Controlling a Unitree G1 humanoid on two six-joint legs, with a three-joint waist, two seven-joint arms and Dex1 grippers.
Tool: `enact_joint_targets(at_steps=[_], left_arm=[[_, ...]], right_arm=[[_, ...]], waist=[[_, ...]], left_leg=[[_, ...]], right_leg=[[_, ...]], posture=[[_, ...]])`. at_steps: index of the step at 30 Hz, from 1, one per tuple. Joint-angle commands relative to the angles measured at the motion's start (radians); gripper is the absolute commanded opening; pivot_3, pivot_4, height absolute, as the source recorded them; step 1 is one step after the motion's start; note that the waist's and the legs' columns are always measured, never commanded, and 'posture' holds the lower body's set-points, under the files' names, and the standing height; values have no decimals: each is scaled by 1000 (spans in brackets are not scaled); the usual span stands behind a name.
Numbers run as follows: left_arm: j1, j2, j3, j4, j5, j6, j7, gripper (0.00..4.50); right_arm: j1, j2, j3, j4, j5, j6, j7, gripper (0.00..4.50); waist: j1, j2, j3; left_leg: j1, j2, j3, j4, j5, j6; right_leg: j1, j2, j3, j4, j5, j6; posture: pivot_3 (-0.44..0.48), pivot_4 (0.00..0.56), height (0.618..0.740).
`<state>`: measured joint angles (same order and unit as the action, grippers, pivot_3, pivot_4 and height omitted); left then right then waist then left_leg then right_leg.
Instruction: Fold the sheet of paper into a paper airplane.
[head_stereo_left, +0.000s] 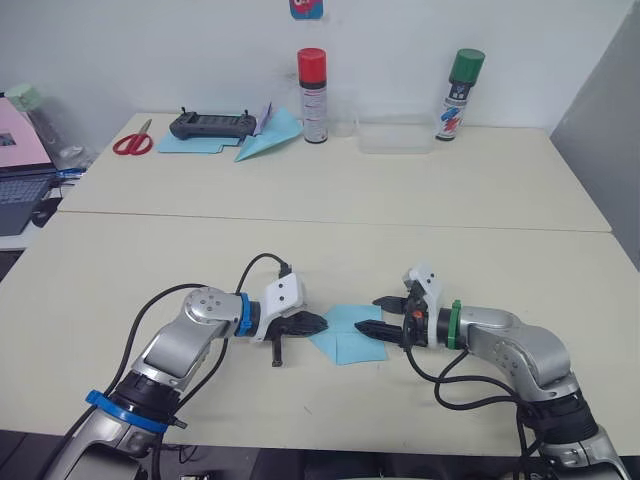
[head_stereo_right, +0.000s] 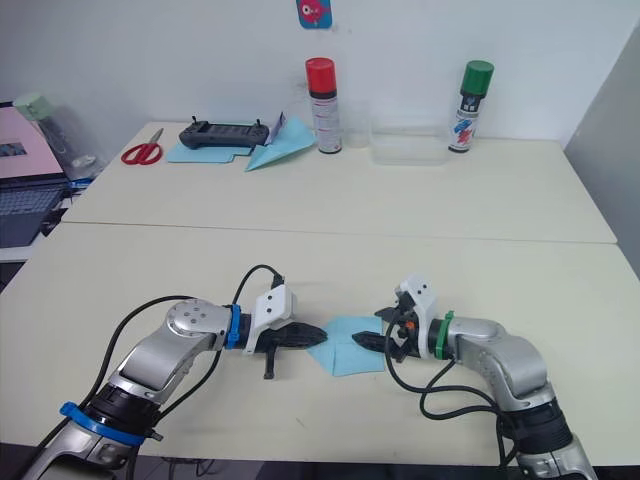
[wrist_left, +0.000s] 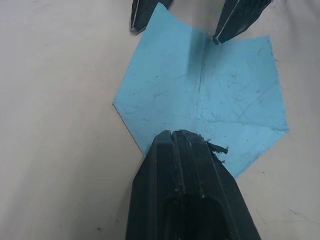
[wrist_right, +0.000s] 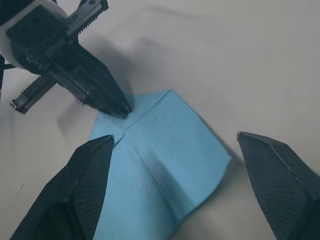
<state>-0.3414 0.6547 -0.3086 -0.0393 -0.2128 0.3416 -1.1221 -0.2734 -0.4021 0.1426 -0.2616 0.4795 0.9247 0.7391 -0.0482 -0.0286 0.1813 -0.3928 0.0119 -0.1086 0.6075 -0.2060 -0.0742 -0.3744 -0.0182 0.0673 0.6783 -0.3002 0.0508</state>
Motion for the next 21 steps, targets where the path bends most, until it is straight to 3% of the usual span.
enact_joint_targets(at_steps=[1, 10, 19, 21], left_arm=[[13, 5, -28, 36, 40, 11, -3, 0], [5, 2, -19, 47, 37, 3, -3, 0], [-35, -2, 24, 56, -3, -12, -28, 0], [-47, 13, 54, 47, -31, 2, -45, 530]], right_arm=[[-6, 2, 18, -11, 22, -6, 15, 3485], [-3, -4, 45, 3, 31, -3, 22, 136], [-8, 12, 8, 33, 45, 12, 7, 21], [-6, 9, 5, 33, 46, 7, 6, 0]], waist=[[0, 0, 0], [-1, 0, 0], [-2, 0, 0], [-3, 0, 0]], left_leg=[[0, 0, 0, 0, 0, 0], [-1, 0, 0, 0, 0, 0], [-1, 0, 0, 0, 0, 0], [-1, 0, 0, 0, 0, 0]], right_leg=[[0, 0, 0, 0, 0, 0], [-1, 0, 0, 0, 0, 0], [-1, 0, 0, 0, 0, 0], [-1, 0, 0, 0, 0, 0]], posture=[[0, 150, 740], [0, 150, 740], [0, 150, 740], [0, 150, 740]])
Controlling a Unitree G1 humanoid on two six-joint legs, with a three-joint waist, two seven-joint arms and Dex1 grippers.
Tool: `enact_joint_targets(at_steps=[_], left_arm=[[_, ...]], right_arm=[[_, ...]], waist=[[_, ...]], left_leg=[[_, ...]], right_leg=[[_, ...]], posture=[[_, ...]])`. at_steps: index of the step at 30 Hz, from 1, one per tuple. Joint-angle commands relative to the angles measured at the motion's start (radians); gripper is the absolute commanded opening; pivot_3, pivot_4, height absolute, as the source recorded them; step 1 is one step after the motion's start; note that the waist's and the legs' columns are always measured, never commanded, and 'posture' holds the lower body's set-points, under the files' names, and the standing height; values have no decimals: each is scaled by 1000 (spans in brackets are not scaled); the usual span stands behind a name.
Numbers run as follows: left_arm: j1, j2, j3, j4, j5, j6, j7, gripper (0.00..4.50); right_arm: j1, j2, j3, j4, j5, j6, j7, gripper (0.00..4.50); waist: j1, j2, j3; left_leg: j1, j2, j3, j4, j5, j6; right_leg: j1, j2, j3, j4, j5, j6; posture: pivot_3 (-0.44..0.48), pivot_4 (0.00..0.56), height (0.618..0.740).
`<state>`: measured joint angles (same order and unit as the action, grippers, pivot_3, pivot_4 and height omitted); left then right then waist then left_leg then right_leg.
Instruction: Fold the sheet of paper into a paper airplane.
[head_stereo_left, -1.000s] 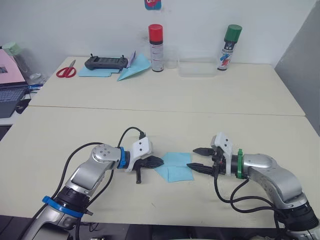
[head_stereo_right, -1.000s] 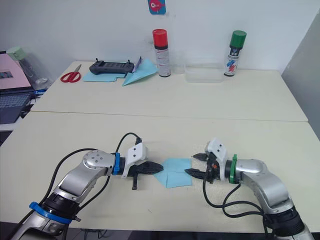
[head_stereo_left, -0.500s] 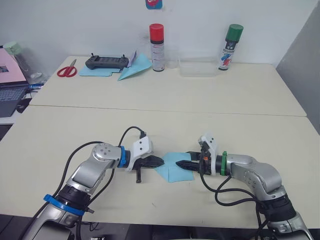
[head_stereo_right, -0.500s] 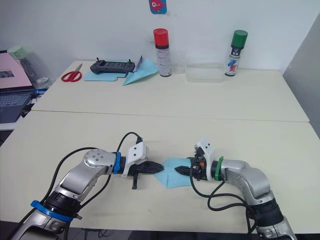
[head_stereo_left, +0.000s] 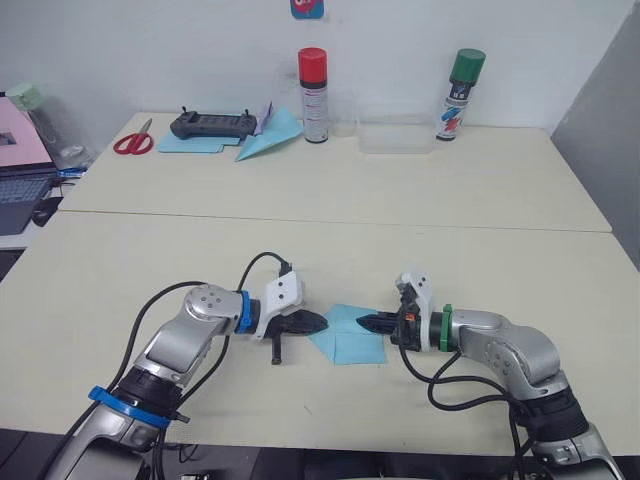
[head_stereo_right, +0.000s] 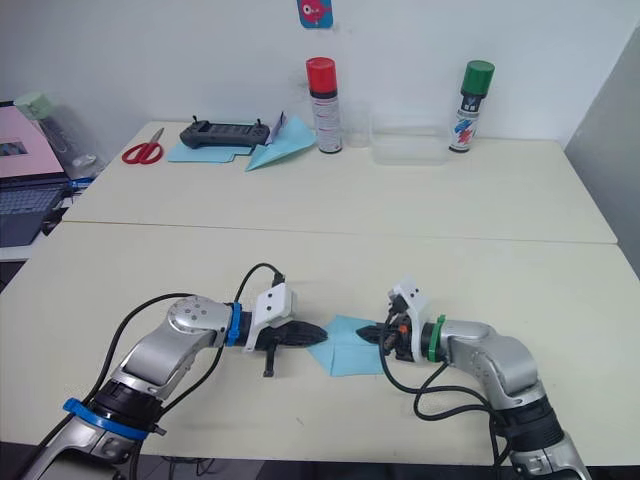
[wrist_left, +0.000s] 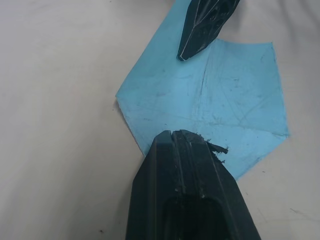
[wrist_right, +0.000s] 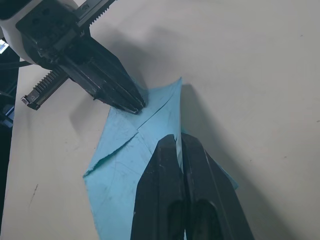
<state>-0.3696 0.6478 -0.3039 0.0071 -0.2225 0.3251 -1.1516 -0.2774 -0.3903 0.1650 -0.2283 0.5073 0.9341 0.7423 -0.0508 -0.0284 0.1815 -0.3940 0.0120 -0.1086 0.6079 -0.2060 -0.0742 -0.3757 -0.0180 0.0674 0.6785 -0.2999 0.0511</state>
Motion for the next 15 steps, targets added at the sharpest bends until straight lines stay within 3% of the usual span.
enact_joint_targets(at_steps=[1, 6, 10, 13, 15], left_arm=[[-31, 32, 84, -28, -76, 73, -34, 739], [-46, 159, 223, -166, -256, 255, -125, 2263], [-58, 259, 330, -189, -331, 351, -132, 3540], [-36, 292, 364, -183, -336, 369, -118, 4456], [-30, 276, 369, -157, -308, 359, -68, 4456]], right_arm=[[-1, -1, -27, -3, 23, -4, -1, 0], [-30, 14, -80, -32, 59, -43, -4, 0], [-106, -59, -17, -81, -36, -259, 111, 0], [-160, -77, 31, -35, -201, -605, 139, 0], [-186, -97, 76, 48, -361, -945, 143, 0]], waist=[[0, 0, 0], [-6, 1, 2], [-7, 5, 7], [-9, 6, 8], [-8, 6, 8]], left_leg=[[-1, 0, 0, 0, 0, 0], [-8, 0, 0, 0, 0, 0], [-9, 0, 1, -1, 0, 0], [-9, 1, 1, -1, 0, 0], [-8, 1, 1, -2, 0, 0]], right_leg=[[-1, 0, 0, 0, 0, 0], [-9, 1, 0, 2, 0, 0], [-10, 0, 0, 1, 0, 0], [-12, 1, 0, 1, 0, 0], [-11, 1, 0, 1, 0, 0]], posture=[[0, 150, 740], [0, 150, 740], [0, 150, 740], [0, 150, 740], [0, 150, 740]])
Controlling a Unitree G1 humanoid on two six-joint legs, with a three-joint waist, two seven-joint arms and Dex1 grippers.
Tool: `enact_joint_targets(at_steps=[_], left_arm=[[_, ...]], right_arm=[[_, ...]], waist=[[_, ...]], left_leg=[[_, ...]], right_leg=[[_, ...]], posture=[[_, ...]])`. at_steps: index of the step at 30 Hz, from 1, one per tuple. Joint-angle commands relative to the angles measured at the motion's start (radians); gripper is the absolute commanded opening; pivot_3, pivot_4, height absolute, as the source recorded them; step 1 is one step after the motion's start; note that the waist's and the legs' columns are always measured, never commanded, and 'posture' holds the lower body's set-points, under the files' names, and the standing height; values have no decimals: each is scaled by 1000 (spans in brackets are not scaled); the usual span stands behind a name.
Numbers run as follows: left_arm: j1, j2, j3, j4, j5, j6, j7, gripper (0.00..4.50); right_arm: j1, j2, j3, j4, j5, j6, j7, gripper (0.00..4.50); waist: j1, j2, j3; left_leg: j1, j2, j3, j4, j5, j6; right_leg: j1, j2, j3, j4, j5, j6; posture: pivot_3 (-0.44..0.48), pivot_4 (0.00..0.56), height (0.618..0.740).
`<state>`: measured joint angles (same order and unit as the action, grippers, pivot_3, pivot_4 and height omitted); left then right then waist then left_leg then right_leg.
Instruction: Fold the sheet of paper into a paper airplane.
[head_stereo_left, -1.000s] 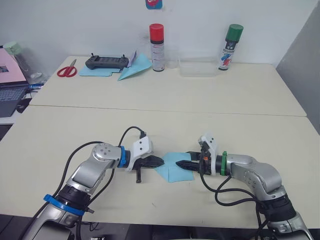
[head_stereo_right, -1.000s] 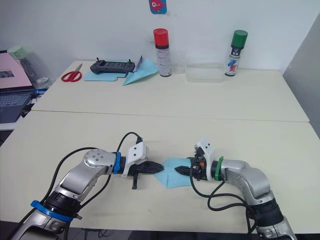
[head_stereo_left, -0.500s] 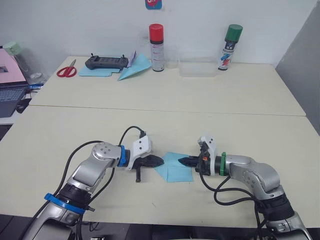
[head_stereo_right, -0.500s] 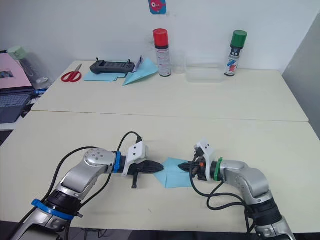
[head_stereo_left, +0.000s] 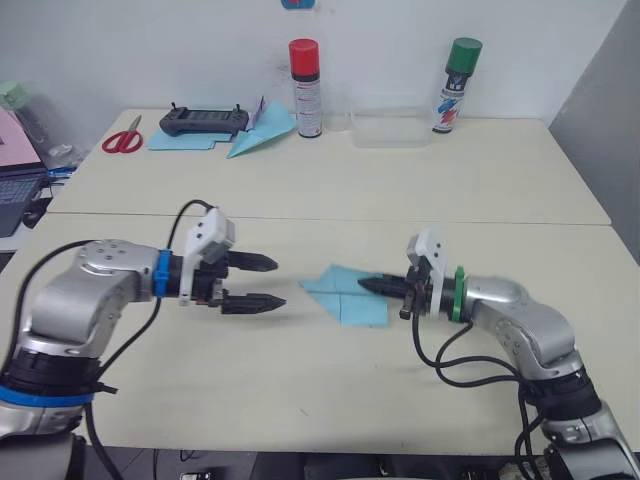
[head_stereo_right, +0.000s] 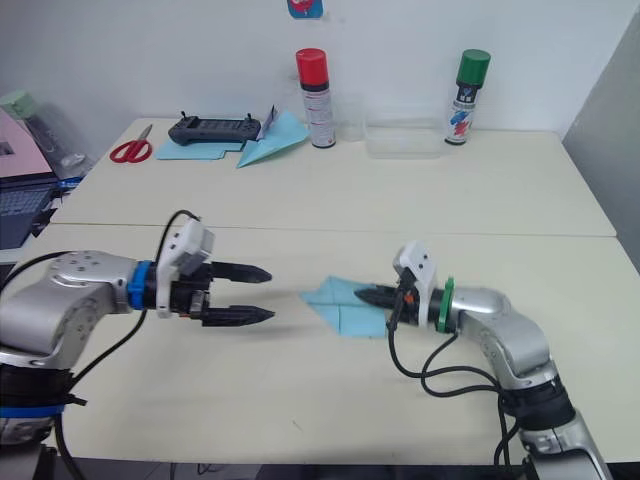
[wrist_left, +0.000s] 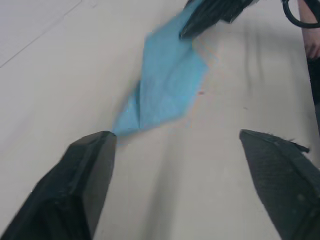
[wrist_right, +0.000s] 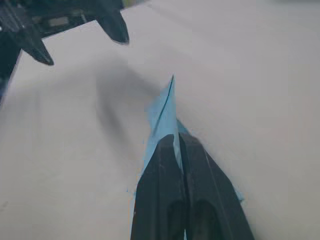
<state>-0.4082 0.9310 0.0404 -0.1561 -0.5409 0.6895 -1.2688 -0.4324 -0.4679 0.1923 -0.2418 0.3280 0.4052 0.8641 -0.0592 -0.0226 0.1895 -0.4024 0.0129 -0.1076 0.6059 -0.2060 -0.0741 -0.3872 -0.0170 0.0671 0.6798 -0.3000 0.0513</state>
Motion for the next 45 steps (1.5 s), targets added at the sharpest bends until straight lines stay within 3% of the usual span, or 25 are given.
enact_joint_targets(at_steps=[1, 3, 8, 10, 13, 16, 22, 26, 29, 34, 37, 41, 45], left_arm=[[19, -13, 22, 14, 19, -10, 63, 4456], [46, -12, 14, 13, 25, -15, 65, 4456], [103, -1, 1, -21, 28, -25, 45, 4456], [101, -10, -2, -19, 37, -32, 59, 4456], [114, -11, -29, -11, 57, -53, 51, 4456], [112, -24, -37, -36, 39, -33, 56, 4500], [68, -72, -66, -43, 34, -24, 82, 4500], [32, -181, -101, -81, 17, 3, 149, 4500], [21, -255, -117, -88, 27, 6, 209, 3920], [44, -310, -172, -77, 80, -33, 264, 2260], [92, -343, -208, -59, 106, -59, 290, 1291], [117, -349, -232, -61, 122, -66, 287, 19], [146, -338, -281, -43, 172, -77, 296, 19]], right_arm=[[-37, -34, 69, 112, -255, -581, 16, 0], [-35, -55, 96, 198, -350, -813, 1, 0], [5, -86, 141, 342, -479, -1144, -40, 0], [53, -99, 170, 363, -514, -1200, -47, 0], [113, -125, 212, 331, -434, -1128, 23, 0], [164, -151, 225, 253, -318, -1015, 93, 638], [214, -248, 175, 168, -254, -965, 155, 2726], [272, -324, 114, 75, -171, -928, 174, 2726], [296, -338, 60, 33, -132, -881, 151, 2770], [260, -264, -23, 37, -142, -690, 20, 2770], [235, -212, -74, 0, -125, -472, -91, 2770], [270, -210, -86, -67, -125, -363, -94, 2770], [300, -191, -111, -109, -125, -299, -126, 2770]], waist=[[0, 0, 0], [3, -1, 0], [4, -1, 1], [6, -1, 1], [6, -1, 1], [4, -1, 1], [8, -1, 1], [24, -1, 1], [27, -2, 1], [21, -1, 1], [22, -1, 1], [30, -1, 1], [31, -1, 1]], left_leg=[[0, 0, 0, 0, 0, 0], [0, 0, 1, 0, 0, 0], [-1, -1, 1, 0, 0, 0], [0, -1, 1, 0, 0, 0], [0, -1, 0, 0, 0, 0], [1, -1, 1, 1, 0, 0], [2, -1, 0, 3, 0, 0], [1, -2, 0, 4, 0, 0], [2, -2, 0, 4, 0, 0], [4, -1, 0, 4, 0, 0], [4, -1, 0, 4, 0, 0], [3, -2, -1, 4, 0, 0], [3, -2, -1, 4, 0, 0]], right_leg=[[0, 0, 0, 0, 0, 0], [0, -1, 0, -1, 0, 0], [0, -1, 1, 0, 1, -1], [1, -1, 1, 0, 1, -1], [1, -1, 1, 1, 1, -2], [2, -1, 2, 1, 1, -2], [4, -1, 1, 1, 0, -1], [5, -1, 1, 0, 1, 0], [5, -1, 1, 0, 1, 0], [7, -1, 1, 2, 1, 0], [7, -1, 2, 2, 1, -1], [6, -1, 1, 1, 2, -2], [7, -2, 0, 1, 1, -1]], posture=[[0, 150, 740], [0, 150, 740], [0, 150, 740], [0, 150, 740], [0, 150, 740], [0, 150, 740], [0, 150, 740], [0, 150, 740], [0, 150, 740], [0, 150, 740], [0, 150, 740], [0, 150, 740], [0, 150, 740]])
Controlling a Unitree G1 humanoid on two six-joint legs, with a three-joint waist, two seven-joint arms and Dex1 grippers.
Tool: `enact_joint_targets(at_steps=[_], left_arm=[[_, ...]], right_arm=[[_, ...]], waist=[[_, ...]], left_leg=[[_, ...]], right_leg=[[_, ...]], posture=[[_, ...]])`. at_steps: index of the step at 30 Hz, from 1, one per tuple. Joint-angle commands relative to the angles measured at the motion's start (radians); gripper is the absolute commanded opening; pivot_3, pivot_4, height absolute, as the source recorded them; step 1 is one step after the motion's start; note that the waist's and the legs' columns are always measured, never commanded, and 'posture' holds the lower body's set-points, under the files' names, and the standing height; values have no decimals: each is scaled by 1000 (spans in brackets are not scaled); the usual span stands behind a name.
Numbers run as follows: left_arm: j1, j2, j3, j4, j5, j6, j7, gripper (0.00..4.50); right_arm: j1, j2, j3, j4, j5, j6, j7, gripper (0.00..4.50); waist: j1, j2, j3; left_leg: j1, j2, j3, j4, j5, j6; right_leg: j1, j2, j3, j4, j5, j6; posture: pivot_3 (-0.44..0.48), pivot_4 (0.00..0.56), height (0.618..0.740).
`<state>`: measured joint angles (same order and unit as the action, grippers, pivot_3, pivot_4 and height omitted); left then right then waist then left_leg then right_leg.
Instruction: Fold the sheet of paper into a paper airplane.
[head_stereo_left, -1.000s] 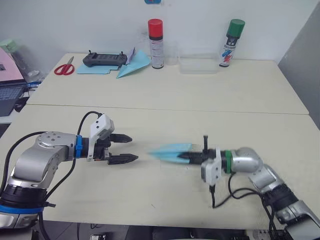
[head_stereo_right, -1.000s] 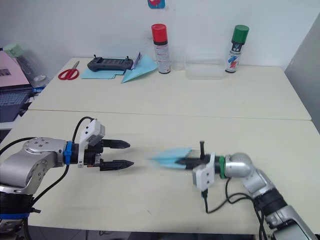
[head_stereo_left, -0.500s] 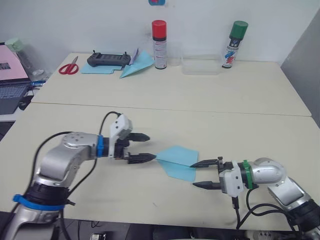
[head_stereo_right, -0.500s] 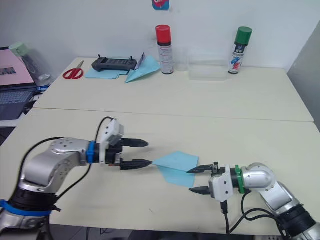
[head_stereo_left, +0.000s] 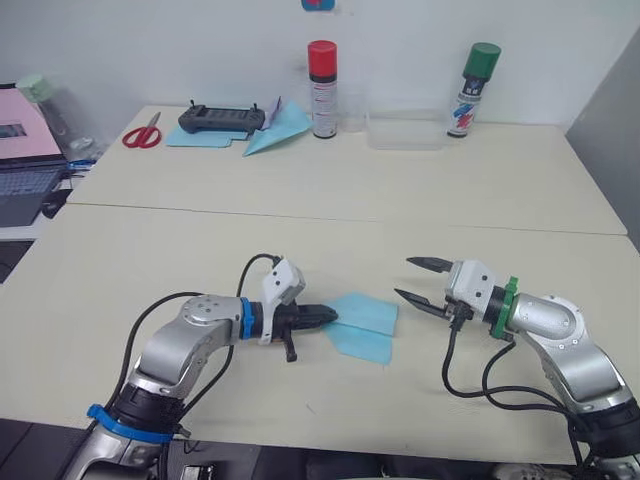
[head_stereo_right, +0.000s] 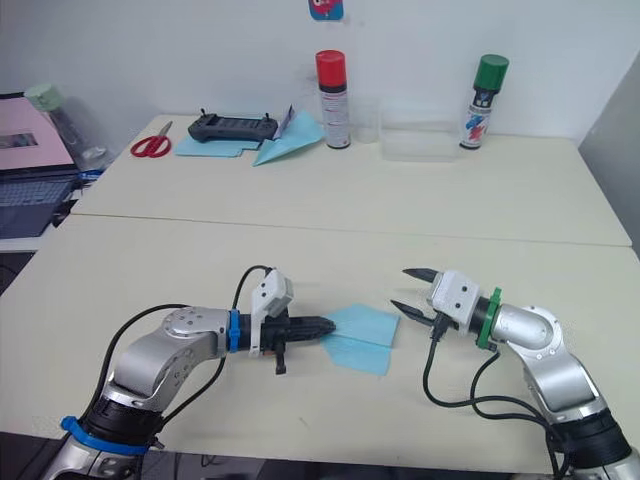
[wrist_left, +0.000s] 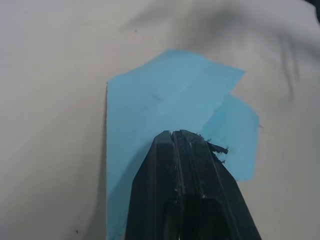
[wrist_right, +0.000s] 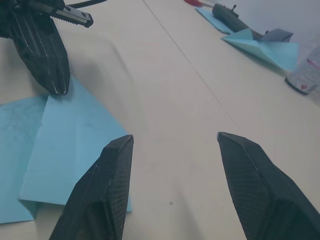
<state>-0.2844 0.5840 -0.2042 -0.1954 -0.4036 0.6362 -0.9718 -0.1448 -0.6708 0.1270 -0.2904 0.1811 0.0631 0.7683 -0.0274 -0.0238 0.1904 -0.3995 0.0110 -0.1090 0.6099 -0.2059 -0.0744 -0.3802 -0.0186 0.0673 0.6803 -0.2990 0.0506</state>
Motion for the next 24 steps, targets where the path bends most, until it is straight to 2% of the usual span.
enact_joint_targets(at_steps=[1, 8, 11, 14, 17, 20, 24], left_arm=[[32, 13, -47, 11, 54, -40, 1, 19], [58, 22, -73, 21, 79, -73, -21, 19], [58, 16, -81, 36, 89, -84, -18, 19], [72, 18, -86, 38, 98, -90, -21, 19], [85, 28, -80, 33, 98, -92, -21, 0], [75, 18, -70, 39, 103, -105, -7, 0], [60, 6, -75, 44, 104, -100, 0, 0]], right_arm=[[21, 18, -53, -74, 26, 62, -39, 2770], [89, 27, -99, -159, 112, 237, -43, 2770], [104, 28, -136, -182, 209, 411, -56, 2770], [76, 57, -206, -200, 398, 737, -138, 2770], [25, 71, -306, -202, 667, 1072, -188, 3420], [-32, 126, -403, -161, 865, 1338, -286, 4391], [-100, 252, -469, -109, 945, 1531, -428, 4391]], waist=[[-2, 0, 0], [-3, 1, -1], [-3, 1, -1], [-3, 1, -2], [-4, 2, -2], [-4, 3, -2], [-5, 3, -3]], left_leg=[[0, 0, 0, 0, 0, 0], [1, 0, 0, 0, 0, 0], [1, 0, 1, 0, 0, 0], [2, 0, 0, 0, 0, 0], [2, 0, 0, 0, 0, 0], [2, 1, 0, 0, 0, 0], [2, 0, 0, 0, 0, 0]], right_leg=[[0, 0, 0, 0, 0, 0], [1, 0, 1, 0, 0, 0], [1, 0, 1, 0, 0, 0], [2, 0, 1, 0, 0, 0], [2, 0, 1, 0, 0, 0], [2, 0, 1, 0, 0, 0], [2, 1, 1, 0, 0, 0]], posture=[[0, 150, 740], [0, 150, 740], [0, 150, 740], [0, 150, 740], [0, 150, 740], [0, 150, 740], [0, 150, 740]])
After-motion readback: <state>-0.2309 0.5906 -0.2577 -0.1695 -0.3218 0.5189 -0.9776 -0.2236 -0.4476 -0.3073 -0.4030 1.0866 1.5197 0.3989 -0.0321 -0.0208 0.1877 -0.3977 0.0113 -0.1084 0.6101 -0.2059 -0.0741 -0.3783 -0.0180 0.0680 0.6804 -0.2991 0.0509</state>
